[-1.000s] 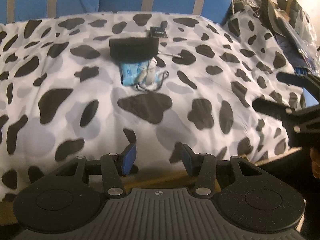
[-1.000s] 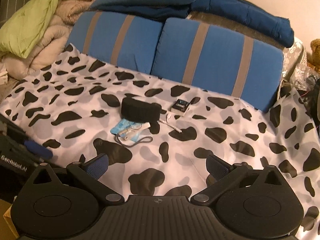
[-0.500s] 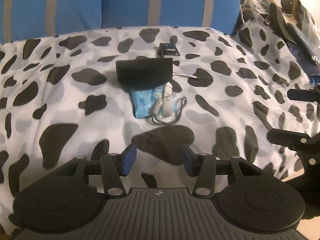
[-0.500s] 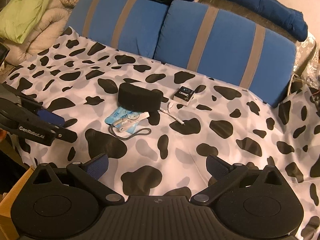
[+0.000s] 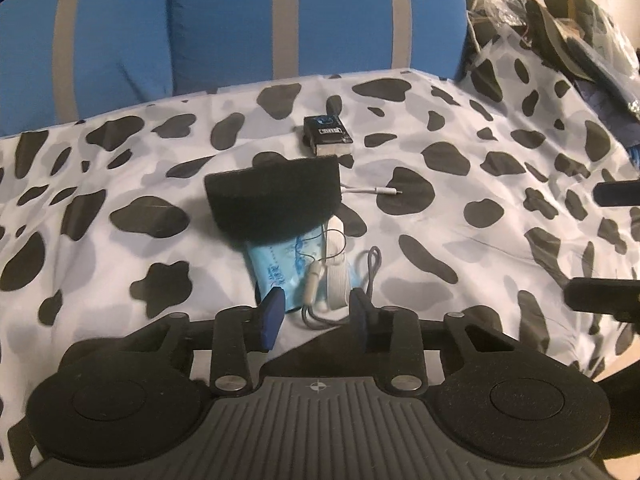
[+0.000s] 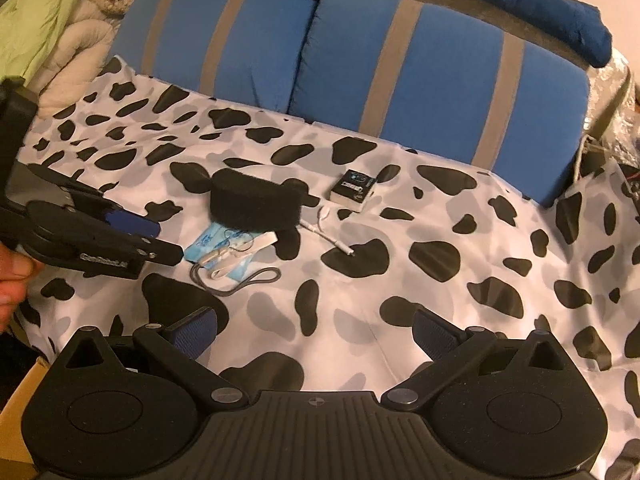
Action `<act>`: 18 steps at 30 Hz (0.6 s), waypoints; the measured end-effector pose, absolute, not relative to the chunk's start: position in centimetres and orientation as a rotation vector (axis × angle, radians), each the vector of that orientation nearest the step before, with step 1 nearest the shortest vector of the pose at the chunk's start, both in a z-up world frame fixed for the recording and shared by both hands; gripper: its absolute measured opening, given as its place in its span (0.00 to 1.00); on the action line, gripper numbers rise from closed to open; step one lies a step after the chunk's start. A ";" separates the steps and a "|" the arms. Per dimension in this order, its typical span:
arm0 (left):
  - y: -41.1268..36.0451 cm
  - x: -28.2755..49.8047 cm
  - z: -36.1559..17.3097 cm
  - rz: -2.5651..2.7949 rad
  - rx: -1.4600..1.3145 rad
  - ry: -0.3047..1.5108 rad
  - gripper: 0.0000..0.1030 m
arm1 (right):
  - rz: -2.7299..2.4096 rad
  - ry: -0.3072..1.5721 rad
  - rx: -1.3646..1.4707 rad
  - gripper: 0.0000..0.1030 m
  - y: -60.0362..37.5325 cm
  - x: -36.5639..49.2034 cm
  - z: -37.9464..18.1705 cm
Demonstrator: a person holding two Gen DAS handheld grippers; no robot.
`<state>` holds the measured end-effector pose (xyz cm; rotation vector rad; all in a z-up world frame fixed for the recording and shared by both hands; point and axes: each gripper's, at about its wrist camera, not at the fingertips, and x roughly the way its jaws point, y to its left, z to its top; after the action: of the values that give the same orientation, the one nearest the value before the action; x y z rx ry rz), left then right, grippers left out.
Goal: Organize soft objects
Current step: 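Lower the left tool onto the white earphone cable and close on it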
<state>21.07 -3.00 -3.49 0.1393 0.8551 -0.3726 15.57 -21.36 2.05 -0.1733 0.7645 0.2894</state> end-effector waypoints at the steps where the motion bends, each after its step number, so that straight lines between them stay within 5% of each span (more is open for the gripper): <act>1: -3.2 21.4 -3.8 -0.376 0.144 0.860 0.30 | 0.284 0.766 -0.167 1.00 -21.5 15.6 2.1; 18: -5.0 24.3 -7.4 -0.328 0.244 0.900 0.17 | 0.249 0.762 -0.159 1.00 -23.8 14.9 2.1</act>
<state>24.27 -4.99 -7.38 0.2444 0.9000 -0.3280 14.86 -23.77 2.07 -0.1586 0.7624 0.2488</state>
